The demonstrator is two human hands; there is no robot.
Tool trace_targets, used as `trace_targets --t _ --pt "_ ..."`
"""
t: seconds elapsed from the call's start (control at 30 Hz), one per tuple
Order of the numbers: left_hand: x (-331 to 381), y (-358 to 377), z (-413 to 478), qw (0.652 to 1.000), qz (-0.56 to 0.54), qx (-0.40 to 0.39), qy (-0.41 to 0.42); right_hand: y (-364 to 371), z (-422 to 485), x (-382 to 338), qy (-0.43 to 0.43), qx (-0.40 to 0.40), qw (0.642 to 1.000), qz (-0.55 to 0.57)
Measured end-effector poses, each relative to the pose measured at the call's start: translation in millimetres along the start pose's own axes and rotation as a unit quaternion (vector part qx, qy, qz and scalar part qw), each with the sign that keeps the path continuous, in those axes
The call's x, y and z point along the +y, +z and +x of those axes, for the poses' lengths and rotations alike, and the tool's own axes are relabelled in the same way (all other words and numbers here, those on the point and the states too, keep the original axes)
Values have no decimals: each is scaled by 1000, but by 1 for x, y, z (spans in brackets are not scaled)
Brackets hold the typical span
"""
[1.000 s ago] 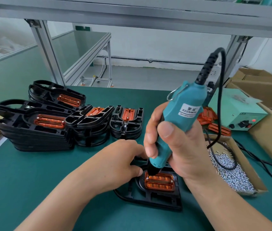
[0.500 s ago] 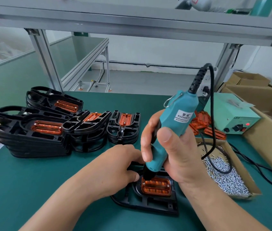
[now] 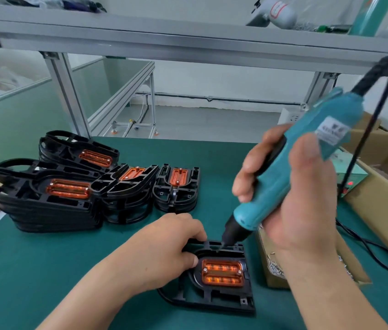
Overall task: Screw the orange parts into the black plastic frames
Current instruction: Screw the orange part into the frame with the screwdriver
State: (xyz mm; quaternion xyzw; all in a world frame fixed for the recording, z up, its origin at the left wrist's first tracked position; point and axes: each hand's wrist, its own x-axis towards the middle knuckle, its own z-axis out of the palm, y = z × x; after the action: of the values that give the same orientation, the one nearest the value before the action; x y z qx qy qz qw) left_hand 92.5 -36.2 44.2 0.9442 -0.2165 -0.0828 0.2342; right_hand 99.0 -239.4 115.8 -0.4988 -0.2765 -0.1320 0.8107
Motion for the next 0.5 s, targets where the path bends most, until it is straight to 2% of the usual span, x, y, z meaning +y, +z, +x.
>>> trace_targets --t 0.1,0.2,0.33,0.5 --pt "-6 -7 -4 1000 18 -8 -12 -19 8 5 84 101 991 -17" --pt "-15 -21 -11 998 47 -29 -42 -37 4 29 191 148 969 -58" --pt "-23 -30 -17 992 105 -38 -59 -51 -9 55 250 94 948 -172" --pt "-19 -27 -17 997 36 -60 -29 -49 -8 70 283 27 886 -367"
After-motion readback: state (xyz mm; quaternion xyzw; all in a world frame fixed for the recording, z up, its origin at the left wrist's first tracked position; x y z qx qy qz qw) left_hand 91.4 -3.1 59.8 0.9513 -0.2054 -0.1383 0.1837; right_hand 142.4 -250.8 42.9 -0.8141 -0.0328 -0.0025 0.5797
